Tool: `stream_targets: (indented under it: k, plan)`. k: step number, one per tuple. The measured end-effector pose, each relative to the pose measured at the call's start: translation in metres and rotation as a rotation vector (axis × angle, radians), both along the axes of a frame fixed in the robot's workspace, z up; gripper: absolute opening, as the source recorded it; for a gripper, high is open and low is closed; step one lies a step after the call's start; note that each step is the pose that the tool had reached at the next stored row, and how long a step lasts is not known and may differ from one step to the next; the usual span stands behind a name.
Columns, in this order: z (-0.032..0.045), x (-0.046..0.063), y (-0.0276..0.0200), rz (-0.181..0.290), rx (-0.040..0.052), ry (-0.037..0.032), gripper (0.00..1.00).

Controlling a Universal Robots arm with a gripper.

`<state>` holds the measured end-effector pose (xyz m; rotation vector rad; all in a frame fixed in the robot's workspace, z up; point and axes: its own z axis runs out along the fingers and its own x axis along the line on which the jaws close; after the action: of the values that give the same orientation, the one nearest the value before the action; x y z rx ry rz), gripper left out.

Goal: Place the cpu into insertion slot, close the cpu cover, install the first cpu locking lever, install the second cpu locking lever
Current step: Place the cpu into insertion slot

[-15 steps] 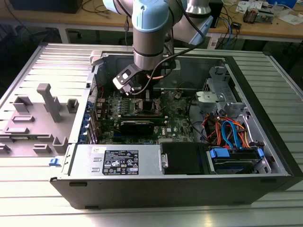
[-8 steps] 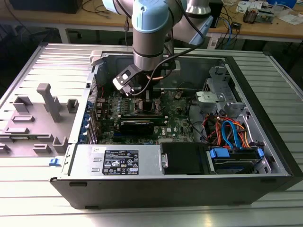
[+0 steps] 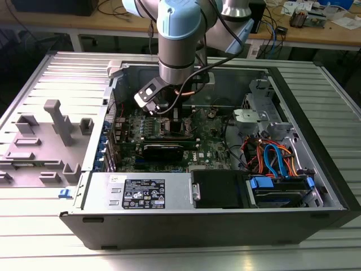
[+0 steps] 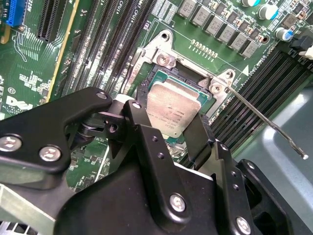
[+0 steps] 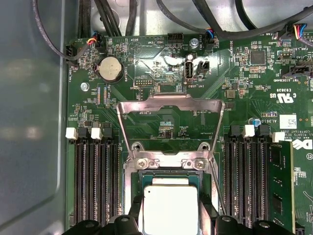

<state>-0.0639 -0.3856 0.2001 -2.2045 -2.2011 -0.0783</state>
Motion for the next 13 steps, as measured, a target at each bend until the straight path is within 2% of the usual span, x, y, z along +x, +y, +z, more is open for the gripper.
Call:
stream_targets:
  k: [13]
  plan:
    - [-0.0004, 0.0008, 0.0000, 0.000, 0.0002, 0.0004, 0.54]
